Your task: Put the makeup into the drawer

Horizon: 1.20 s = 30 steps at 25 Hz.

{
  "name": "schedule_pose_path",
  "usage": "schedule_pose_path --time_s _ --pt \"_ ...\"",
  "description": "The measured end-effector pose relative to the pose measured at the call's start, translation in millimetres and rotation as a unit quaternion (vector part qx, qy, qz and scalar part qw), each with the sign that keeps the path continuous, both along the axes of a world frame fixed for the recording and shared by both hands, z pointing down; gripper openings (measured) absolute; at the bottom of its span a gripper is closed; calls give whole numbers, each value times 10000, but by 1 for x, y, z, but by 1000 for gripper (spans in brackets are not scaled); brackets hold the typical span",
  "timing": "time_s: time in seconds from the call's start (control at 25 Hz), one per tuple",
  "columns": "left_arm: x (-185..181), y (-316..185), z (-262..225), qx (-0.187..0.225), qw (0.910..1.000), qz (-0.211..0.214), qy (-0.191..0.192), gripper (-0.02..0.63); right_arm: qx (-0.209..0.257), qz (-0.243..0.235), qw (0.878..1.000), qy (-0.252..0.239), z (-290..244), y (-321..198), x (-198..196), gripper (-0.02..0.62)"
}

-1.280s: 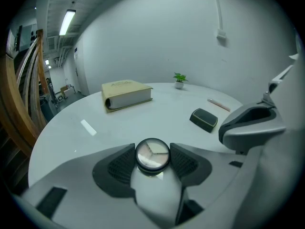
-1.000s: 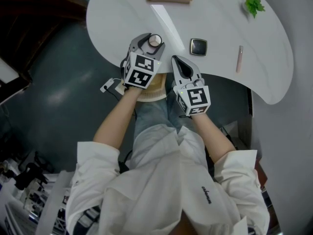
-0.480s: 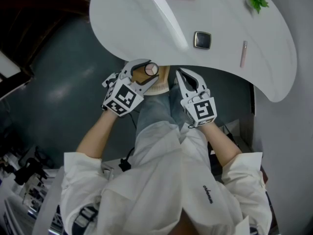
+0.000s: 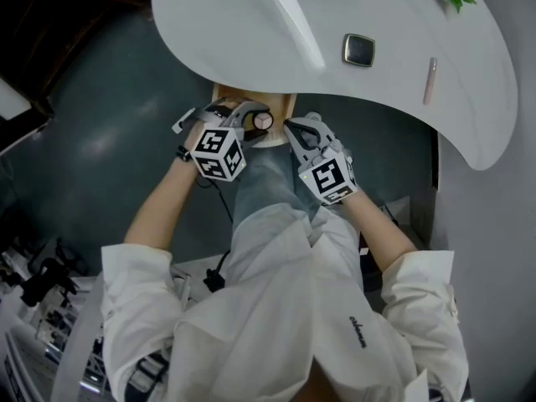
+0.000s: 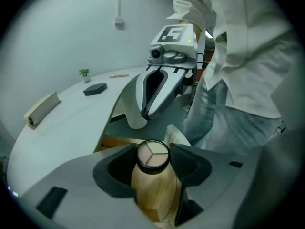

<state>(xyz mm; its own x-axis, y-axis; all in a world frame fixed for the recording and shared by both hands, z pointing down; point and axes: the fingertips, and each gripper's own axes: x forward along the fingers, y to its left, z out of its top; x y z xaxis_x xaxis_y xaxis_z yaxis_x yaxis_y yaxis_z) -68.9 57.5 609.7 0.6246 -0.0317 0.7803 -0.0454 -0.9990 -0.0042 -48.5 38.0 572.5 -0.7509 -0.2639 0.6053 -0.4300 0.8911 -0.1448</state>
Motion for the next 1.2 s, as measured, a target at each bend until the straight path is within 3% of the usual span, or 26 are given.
schedule_pose_path --time_s 0.16,0.52,1.2 --pt "5 1 30 -99 9993 253 -249 236 -5 -257 9993 271 23 3 -3 17" --pt "9 2 83 -300 9940 786 -692 236 -68 -156 9988 452 53 -1 2 17" --pt "21 10 162 -518 9836 1311 -1126 236 -257 119 9991 321 68 8 3 17"
